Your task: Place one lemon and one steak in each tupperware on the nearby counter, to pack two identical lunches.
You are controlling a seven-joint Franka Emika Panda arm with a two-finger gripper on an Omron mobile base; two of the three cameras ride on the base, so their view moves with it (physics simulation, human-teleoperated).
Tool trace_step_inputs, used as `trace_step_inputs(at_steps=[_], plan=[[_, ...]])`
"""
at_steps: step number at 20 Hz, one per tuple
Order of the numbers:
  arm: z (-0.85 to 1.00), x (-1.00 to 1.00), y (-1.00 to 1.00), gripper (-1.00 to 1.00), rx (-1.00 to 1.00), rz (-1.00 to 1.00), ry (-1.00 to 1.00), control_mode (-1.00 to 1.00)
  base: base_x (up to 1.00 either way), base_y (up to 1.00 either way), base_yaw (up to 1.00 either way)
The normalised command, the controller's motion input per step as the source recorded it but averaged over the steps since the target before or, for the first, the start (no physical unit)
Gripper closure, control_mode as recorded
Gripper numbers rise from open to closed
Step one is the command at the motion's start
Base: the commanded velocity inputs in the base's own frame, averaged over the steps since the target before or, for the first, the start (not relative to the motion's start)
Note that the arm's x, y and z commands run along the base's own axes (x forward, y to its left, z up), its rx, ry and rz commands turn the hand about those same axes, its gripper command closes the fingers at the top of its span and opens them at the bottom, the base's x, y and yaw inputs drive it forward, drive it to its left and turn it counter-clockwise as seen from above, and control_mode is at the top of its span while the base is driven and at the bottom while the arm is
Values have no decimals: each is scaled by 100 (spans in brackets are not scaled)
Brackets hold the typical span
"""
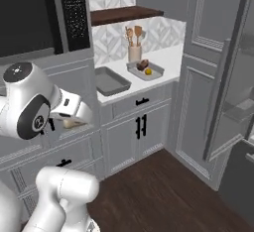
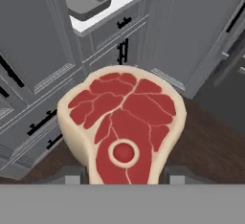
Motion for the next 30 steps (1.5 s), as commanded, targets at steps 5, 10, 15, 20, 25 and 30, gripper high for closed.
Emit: trace_step_inputs(at_steps=[5,10,15,20,25,30], plan=[[0,0,0,100,0,0,0,100,100,-2,19],[0,0,0,100,0,0,0,100,79,-32,26],[0,0,0,100,0,0,0,100,67,-31,17],[0,0,0,100,0,0,0,100,51,-3,9],[0,0,0,100,0,0,0,100,90,-7,4],[0,0,0,100,0,0,0,100,94,-32,9]])
